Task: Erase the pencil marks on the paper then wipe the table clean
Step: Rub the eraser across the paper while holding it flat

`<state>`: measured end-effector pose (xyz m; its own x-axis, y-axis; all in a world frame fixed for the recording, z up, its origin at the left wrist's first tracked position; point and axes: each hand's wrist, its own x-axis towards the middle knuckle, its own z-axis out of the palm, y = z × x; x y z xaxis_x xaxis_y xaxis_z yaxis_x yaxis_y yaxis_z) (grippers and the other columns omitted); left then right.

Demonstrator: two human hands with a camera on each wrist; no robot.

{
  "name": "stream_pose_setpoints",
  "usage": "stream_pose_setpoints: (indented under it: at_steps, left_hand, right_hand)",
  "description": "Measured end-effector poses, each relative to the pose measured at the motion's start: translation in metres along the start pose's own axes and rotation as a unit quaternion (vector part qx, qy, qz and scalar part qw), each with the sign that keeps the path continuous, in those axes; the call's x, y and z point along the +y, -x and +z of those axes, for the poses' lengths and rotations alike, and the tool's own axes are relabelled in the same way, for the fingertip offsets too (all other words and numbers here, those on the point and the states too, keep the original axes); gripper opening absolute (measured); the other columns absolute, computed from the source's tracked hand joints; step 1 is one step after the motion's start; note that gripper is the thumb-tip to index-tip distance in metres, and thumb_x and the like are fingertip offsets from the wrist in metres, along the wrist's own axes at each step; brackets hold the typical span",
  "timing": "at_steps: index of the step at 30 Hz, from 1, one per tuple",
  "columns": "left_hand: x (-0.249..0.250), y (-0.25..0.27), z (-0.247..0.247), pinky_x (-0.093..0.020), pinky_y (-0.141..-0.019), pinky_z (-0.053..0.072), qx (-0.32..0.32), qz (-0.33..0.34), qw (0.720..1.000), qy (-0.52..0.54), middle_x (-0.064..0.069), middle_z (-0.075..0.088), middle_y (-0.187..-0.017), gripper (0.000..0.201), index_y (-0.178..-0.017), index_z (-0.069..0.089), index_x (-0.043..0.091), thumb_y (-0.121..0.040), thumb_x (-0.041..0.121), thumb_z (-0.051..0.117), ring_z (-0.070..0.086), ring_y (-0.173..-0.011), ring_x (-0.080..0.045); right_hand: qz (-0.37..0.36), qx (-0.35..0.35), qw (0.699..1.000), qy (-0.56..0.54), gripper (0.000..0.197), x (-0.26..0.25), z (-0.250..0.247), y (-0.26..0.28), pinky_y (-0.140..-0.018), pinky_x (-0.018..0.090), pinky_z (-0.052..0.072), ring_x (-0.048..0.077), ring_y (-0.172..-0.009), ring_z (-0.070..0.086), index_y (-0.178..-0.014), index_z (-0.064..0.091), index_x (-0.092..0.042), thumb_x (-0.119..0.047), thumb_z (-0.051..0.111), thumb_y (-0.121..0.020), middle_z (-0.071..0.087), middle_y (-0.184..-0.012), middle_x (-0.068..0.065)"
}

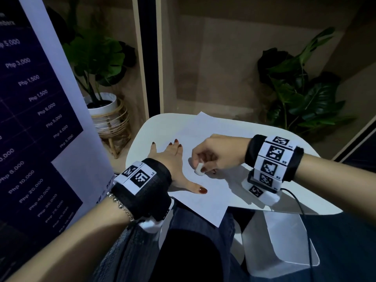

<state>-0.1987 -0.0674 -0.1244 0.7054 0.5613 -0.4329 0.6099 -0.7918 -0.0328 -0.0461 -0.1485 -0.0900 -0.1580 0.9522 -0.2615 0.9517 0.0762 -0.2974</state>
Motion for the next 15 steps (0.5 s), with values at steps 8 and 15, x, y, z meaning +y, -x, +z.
stream_pose_setpoints:
  at_steps: [8,15]
  left_hand:
    - [0.0,-0.001,0.001,-0.057,-0.118,-0.008,0.005,-0.001,1.0,-0.005,-0.003,-0.016,-0.163,0.144,-0.155,-0.014,0.011,-0.055,0.099,0.041,-0.006,-0.151,-0.016]
    - [0.001,0.001,-0.001,-0.057,-0.118,-0.009,0.005,-0.003,1.0,-0.009,-0.003,-0.014,-0.164,0.141,-0.155,-0.013,0.011,-0.058,0.096,0.043,-0.006,-0.151,-0.016]
  right_hand:
    - [0.008,0.001,1.0,0.004,0.012,-0.001,0.003,0.006,-0.07,0.019,0.045,-0.002,-0.064,0.054,-0.1,0.07,-0.025,-0.02,0.068,-0.09,0.065,-0.076,-0.01]
    - [0.011,-0.048,0.994,-0.098,0.008,0.001,-0.003,0.029,-0.066,0.013,0.046,0.004,-0.063,0.063,-0.095,0.07,-0.017,-0.011,0.066,-0.092,0.069,-0.073,-0.008]
